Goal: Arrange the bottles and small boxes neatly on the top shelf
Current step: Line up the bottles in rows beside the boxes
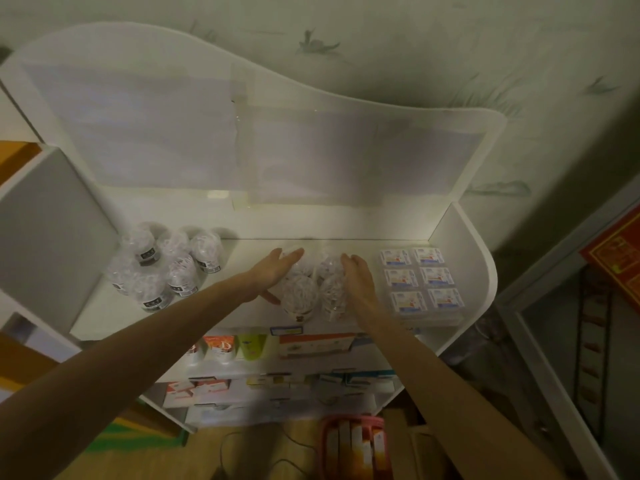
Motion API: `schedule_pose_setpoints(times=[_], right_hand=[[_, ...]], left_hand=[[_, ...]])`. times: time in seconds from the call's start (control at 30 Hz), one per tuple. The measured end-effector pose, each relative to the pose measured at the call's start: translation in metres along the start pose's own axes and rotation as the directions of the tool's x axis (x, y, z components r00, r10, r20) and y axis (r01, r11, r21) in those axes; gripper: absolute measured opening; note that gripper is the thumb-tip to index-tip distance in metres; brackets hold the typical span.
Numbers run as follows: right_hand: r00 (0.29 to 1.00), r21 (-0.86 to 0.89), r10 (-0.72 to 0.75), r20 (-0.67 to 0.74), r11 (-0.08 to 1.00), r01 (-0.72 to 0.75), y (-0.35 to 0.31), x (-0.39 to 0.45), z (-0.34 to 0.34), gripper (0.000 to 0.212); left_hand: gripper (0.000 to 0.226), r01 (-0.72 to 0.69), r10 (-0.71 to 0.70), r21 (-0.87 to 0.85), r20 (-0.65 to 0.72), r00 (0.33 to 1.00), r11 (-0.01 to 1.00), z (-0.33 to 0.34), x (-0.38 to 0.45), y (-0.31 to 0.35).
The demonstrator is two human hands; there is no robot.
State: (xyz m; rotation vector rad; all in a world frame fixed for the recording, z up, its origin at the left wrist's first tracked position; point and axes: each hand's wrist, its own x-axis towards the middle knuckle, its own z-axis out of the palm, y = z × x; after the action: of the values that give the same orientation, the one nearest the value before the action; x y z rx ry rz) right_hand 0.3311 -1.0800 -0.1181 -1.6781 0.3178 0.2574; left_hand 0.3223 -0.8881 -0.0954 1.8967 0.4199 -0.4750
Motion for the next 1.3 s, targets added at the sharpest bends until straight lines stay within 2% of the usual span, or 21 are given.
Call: schedule_pose_setpoints(times=[0.1,0.23,0.4,0.6,0.7,0.8,0.9,1.0,1.17,1.3], right_hand=[[0.999,0.063,0.031,-0.017,0.998,-0.030,0.003,0.005,-0.007,0.055],[0.995,0.111,0.100,0.018,0.989,-0.101,0.008,0.005,-0.005,0.059],[0.998,0.129,0.063,0.021,0.990,-0.065,0.008,-0.002,-0.001,0.056],[0.999,0.121,0.052,0.013,0.991,-0.053,0.009,-0.005,-0.004,0.062],[0.995,0.001,-0.088,-0.042,0.996,0.088,0.008,-0.013,-0.005,0.062],[0.919,-0.200,-0.384,-0.083,0.910,0.363,-0.004,-0.021,0.002,0.058],[0.794,-0.335,-0.608,0.000,0.748,0.573,-0.021,-0.024,0.027,0.057],[0.719,-0.391,-0.685,0.115,0.634,0.667,-0.037,-0.033,0.067,0.057],[0.670,-0.450,-0.667,0.326,0.513,0.731,-0.046,-0.047,0.145,0.055],[0.719,-0.460,-0.521,0.460,0.553,0.695,-0.040,-0.049,0.198,0.055]], left_hand=[[0.088,0.026,-0.025,-0.033,0.021,0.999,0.999,-0.004,-0.004,-0.003],[0.079,0.010,-0.007,-0.063,0.048,0.999,0.998,0.000,-0.007,-0.005],[0.072,-0.009,0.010,-0.035,0.029,1.000,0.999,0.003,-0.005,-0.003],[0.073,-0.019,0.018,-0.009,-0.030,0.999,1.000,0.004,-0.005,-0.004],[0.079,-0.043,0.045,0.023,-0.105,0.993,0.999,-0.008,0.000,-0.008],[0.067,-0.166,0.181,0.090,-0.207,0.961,0.982,-0.034,0.008,-0.010],[0.053,-0.265,0.304,0.169,-0.281,0.910,0.949,-0.068,0.007,-0.009],[0.043,-0.317,0.381,0.233,-0.325,0.866,0.919,-0.105,-0.001,-0.009],[0.038,-0.327,0.468,0.387,-0.361,0.806,0.862,-0.166,-0.021,-0.020],[0.035,-0.274,0.494,0.519,-0.351,0.796,0.810,-0.203,-0.033,-0.039]])
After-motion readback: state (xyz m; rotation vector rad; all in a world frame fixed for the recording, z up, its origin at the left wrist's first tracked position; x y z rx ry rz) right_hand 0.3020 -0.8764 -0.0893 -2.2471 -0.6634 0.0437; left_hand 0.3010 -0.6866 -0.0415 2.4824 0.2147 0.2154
